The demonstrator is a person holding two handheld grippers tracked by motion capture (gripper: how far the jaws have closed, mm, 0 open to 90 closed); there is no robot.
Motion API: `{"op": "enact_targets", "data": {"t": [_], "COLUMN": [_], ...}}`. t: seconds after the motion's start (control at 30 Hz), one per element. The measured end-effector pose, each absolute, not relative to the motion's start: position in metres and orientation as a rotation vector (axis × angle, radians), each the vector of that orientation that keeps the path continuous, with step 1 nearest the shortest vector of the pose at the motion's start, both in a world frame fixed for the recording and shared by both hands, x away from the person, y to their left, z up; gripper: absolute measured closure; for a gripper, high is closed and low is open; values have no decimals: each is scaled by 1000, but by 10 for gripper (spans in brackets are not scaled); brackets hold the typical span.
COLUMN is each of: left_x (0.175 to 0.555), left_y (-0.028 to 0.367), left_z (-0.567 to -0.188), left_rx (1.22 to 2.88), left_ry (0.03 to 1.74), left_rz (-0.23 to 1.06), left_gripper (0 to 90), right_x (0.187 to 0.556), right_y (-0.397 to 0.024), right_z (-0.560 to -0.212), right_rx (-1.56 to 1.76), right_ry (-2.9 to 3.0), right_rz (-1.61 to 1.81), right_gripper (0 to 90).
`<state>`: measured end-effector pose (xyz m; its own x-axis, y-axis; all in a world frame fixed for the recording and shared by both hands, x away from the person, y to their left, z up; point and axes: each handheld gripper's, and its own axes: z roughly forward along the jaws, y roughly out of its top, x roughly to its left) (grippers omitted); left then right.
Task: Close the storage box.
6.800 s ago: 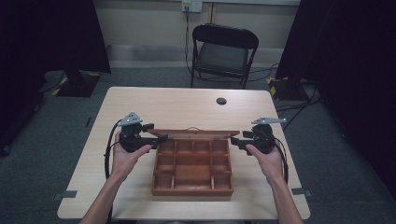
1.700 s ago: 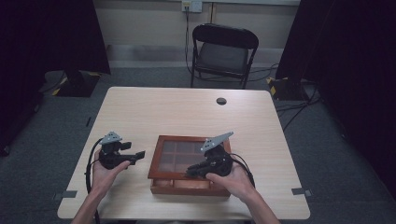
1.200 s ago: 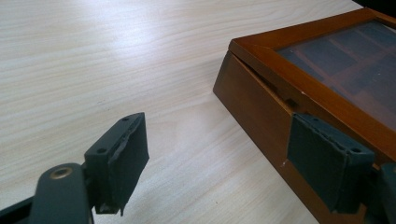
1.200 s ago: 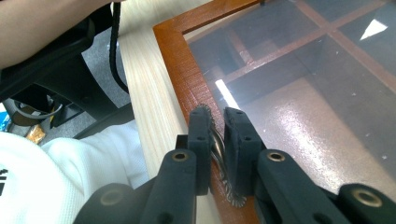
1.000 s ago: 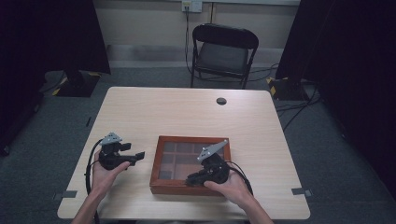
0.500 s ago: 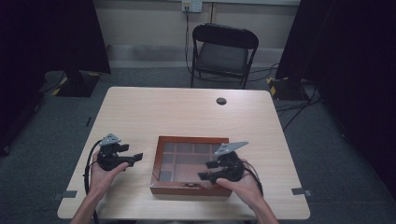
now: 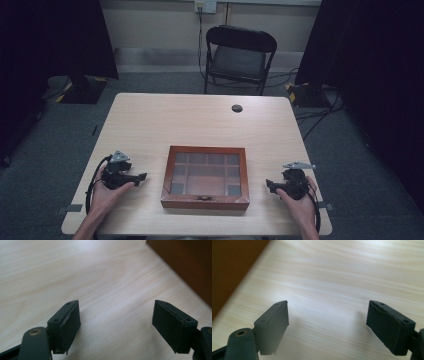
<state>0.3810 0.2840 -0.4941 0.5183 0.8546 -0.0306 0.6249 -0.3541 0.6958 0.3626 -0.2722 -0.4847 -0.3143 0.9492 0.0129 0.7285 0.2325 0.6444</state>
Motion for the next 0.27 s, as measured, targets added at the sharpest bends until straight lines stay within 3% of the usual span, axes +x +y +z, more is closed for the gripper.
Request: {"op": "enact_targets", "data": {"t": [0.27], "left_x": [381], "left_y": [283], "left_z": [-501], "left_rx": [2074], "left_ry": [1164], "left_rz": [507], "left_gripper": [138], "right_x": [359], "right_y": [-275], "right_z": [-494], "right_rx": [1538], "right_ry": [2054], "right_rz": [802], "right_gripper": [128]}}
